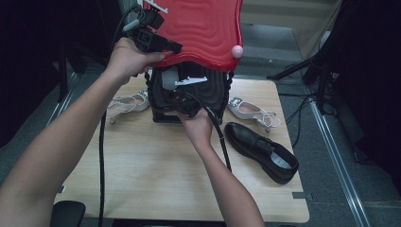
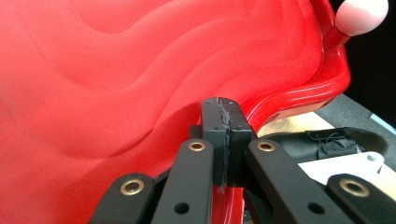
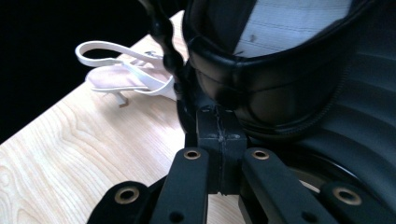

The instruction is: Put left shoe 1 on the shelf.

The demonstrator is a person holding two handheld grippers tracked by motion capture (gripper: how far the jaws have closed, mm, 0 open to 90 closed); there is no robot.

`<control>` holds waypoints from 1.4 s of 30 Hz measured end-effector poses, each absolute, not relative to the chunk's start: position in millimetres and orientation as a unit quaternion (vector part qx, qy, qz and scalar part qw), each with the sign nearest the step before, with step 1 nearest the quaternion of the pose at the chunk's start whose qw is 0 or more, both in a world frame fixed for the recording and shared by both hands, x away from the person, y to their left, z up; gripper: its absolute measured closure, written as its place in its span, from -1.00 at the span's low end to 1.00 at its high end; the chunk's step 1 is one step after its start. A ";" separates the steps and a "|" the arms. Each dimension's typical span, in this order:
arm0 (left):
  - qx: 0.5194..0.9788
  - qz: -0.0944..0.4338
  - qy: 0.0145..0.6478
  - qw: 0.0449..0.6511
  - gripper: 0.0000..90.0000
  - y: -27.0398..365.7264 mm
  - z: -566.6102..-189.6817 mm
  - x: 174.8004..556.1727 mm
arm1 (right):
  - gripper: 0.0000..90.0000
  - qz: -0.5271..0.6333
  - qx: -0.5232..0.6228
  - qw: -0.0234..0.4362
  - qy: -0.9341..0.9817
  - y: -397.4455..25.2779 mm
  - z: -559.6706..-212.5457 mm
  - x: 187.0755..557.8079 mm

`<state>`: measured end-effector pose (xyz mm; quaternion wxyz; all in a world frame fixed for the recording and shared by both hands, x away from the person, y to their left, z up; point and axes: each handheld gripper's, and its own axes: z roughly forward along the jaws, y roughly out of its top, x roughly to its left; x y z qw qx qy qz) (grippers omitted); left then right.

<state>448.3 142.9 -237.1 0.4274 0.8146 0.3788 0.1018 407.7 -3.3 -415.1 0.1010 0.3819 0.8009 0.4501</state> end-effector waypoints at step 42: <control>0.825 0.047 0.347 0.444 0.04 176.4 -271.3 369.2 | 0.44 0.458 0.300 0.033 0.836 -106.2 -435.6 316.6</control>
